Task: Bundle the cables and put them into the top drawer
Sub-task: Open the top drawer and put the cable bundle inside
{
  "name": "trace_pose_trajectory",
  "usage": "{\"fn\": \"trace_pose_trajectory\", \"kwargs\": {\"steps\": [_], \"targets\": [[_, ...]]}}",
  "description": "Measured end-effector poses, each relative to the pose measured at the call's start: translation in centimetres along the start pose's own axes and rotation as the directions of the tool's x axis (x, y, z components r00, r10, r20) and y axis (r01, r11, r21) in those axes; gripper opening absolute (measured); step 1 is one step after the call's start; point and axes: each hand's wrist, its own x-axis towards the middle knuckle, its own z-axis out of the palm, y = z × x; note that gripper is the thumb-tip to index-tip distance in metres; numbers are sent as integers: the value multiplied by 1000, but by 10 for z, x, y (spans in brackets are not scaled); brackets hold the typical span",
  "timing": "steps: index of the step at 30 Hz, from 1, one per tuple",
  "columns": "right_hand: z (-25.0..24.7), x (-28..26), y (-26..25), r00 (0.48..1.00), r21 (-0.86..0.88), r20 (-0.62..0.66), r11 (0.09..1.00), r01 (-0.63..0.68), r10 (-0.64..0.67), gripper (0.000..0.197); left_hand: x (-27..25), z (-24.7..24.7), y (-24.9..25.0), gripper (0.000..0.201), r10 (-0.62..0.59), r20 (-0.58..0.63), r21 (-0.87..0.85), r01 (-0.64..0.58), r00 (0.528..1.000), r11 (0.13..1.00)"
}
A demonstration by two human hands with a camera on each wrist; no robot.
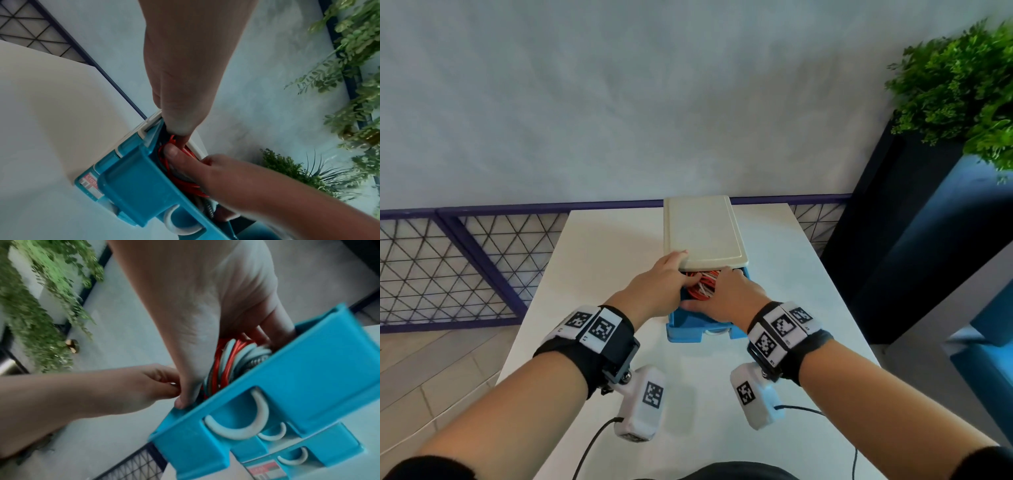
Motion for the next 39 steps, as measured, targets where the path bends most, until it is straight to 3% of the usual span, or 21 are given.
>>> {"fn": "trace_pose_trajectory", "kwargs": {"steps": [2,6,9,11,14,17,21,23,25,29,31,39], "targets": [[4,-9,11,998,32,17,998,62,-62,98,2,-3,0,47,40,-6,69,-40,999,997],[5,-29,35,966,49,-69,967,251,-247,64,6,-7,3,36,110,-10,125,-108,994,986],[4,-31,38,924,-156,-167,934,320,-345,49,8,-10,3,27,149,-48,76,-145,988,987],[8,-26,35,909,-254,-166,907,336,-383,42,9,-11,2,29,165,-62,55,-161,984,985],[19,-14,31,903,-279,-143,892,355,-404,38,6,-10,4,63,125,-40,23,-124,991,992],[25,0,23,890,-307,-120,869,387,-439,39,0,-10,7,115,101,134,78,-112,986,991],[10,9,16,876,-131,-24,870,474,-481,36,1,-7,3,141,54,249,230,-113,967,967],[-5,13,21,869,23,5,868,495,-496,30,2,-4,3,142,39,268,255,-110,963,961],[-23,17,28,891,61,12,890,452,-453,36,2,-3,3,141,32,263,255,-102,964,962],[-34,28,37,903,-176,-51,894,413,-427,74,4,-1,3,142,30,221,218,-80,975,973],[-32,33,33,908,-224,-24,888,403,-418,83,3,-3,3,138,29,189,217,-71,982,974],[-32,44,21,921,-244,66,889,387,-383,61,5,-11,6,100,63,40,218,-70,997,973]]}}
